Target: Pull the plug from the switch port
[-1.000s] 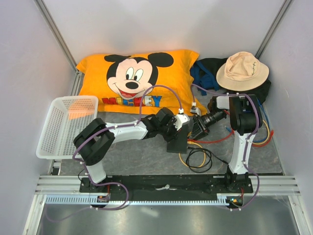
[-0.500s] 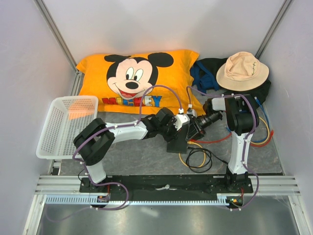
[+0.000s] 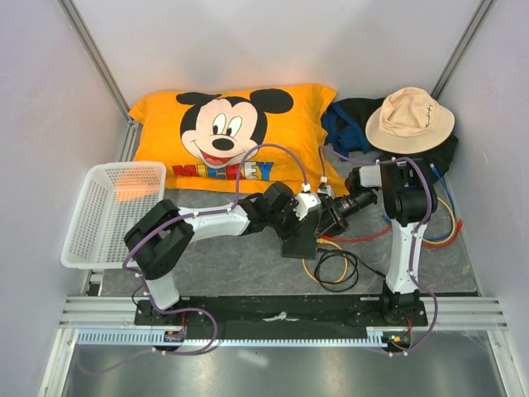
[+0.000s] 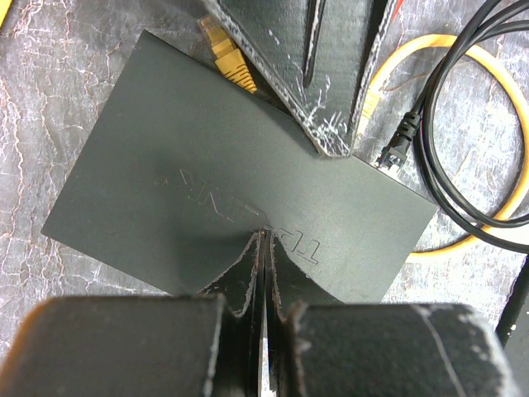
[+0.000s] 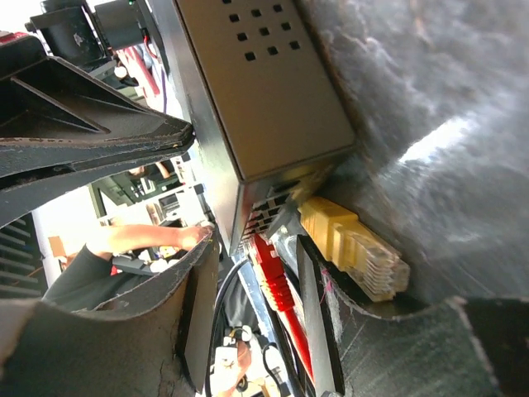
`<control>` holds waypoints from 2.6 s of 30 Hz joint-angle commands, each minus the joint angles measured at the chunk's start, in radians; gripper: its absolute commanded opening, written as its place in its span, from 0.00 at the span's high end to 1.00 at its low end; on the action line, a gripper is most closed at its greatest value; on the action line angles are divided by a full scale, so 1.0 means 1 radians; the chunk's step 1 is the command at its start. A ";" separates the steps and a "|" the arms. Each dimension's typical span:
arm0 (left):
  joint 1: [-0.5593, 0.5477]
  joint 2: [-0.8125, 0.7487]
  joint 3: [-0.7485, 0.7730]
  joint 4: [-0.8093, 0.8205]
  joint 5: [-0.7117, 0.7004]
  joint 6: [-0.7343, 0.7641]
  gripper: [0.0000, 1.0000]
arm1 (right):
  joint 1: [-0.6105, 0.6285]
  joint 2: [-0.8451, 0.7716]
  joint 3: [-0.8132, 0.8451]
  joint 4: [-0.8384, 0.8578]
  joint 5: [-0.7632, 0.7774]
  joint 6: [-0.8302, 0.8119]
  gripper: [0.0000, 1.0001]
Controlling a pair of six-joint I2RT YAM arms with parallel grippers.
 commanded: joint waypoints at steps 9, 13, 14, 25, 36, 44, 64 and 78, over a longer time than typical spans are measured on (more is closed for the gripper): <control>-0.024 0.061 -0.058 -0.173 -0.027 0.035 0.98 | -0.016 0.069 0.030 0.071 0.124 -0.085 0.49; -0.024 0.063 -0.057 -0.173 -0.026 0.036 0.98 | -0.021 0.059 0.032 0.071 0.147 -0.077 0.50; -0.024 0.064 -0.057 -0.173 -0.026 0.035 0.98 | -0.023 0.059 0.032 0.071 0.150 -0.076 0.50; -0.024 0.063 -0.057 -0.173 -0.026 0.035 0.98 | -0.046 0.070 0.036 0.046 0.162 -0.085 0.50; -0.024 0.066 -0.055 -0.172 -0.026 0.036 0.98 | -0.044 0.081 0.045 0.026 0.166 -0.089 0.55; -0.024 0.064 -0.057 -0.171 -0.026 0.036 0.98 | -0.030 0.087 0.048 0.026 0.173 -0.085 0.57; -0.024 0.071 -0.053 -0.175 -0.026 0.039 0.98 | 0.011 0.065 0.078 0.043 0.208 -0.022 0.62; -0.024 0.074 -0.053 -0.173 -0.023 0.038 0.98 | 0.014 0.121 0.168 -0.039 0.213 -0.057 1.00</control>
